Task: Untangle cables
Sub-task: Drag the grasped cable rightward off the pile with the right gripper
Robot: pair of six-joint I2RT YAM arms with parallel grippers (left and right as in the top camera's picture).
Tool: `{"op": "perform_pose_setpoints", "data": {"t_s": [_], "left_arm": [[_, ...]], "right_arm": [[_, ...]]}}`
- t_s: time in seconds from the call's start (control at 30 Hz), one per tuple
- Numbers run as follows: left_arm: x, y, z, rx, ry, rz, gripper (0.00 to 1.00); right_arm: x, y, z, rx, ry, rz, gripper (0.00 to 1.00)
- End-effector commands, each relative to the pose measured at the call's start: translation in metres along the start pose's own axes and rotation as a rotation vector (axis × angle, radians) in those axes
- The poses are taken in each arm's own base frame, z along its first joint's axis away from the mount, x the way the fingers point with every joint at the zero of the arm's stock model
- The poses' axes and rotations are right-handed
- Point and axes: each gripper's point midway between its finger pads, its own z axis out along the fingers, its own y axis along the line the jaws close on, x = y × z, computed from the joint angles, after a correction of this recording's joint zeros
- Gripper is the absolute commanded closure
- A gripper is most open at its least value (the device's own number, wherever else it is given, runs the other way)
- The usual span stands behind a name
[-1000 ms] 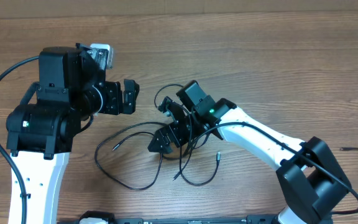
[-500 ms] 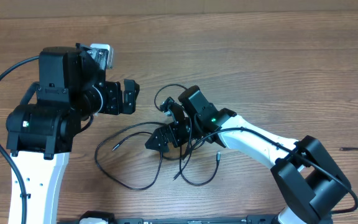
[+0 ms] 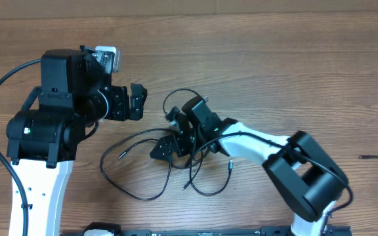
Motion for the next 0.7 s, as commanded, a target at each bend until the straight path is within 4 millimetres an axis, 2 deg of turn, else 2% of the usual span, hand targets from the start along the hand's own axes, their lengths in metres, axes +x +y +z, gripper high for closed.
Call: {"op": "perform_pose_setpoints", "data": {"t_s": [0.0,0.07,0.1,0.13,0.17,0.2,0.33,0.43,0.53,0.67], "left_arm": [[-0.003,-0.001,-0.001,0.0,-0.005,-0.003,0.0],[-0.003,-0.001,-0.001,0.0,-0.005,-0.004,0.0],[-0.003,-0.001,-0.001,0.0,-0.005,-0.004,0.0],[-0.003,-0.001,-0.001,0.0,-0.005,-0.004,0.0],[-0.003,-0.001,-0.001,0.0,-0.005,-0.004,0.0],[-0.002,-0.001,0.0,0.0,-0.005,-0.004,0.0],[-0.003,-0.001,-0.001,0.0,-0.005,-0.004,0.0],[-0.002,-0.001,0.0,0.0,-0.005,-0.003,0.0],[-0.003,-0.001,-0.001,0.0,-0.005,-0.003,0.0],[-0.002,-0.001,0.0,0.0,-0.005,-0.003,0.0]], "right_arm": [[0.015,0.016,0.016,-0.065,0.049,-0.012,0.08],[0.019,0.022,0.023,-0.074,0.057,-0.034,0.17],[0.022,0.025,0.026,-0.077,0.064,-0.043,0.29],[0.025,0.027,0.029,-0.079,0.073,-0.049,0.47],[0.027,0.029,0.03,-0.082,0.079,-0.052,0.93],[0.029,0.03,0.031,-0.081,0.085,-0.031,0.96],[0.027,0.03,0.029,-0.078,0.084,0.059,0.96],[0.019,0.022,0.012,-0.047,0.07,0.106,0.96],[0.004,0.015,-0.021,-0.006,0.037,0.131,0.96],[-0.025,0.009,-0.088,0.109,-0.069,0.138,0.96]]}}
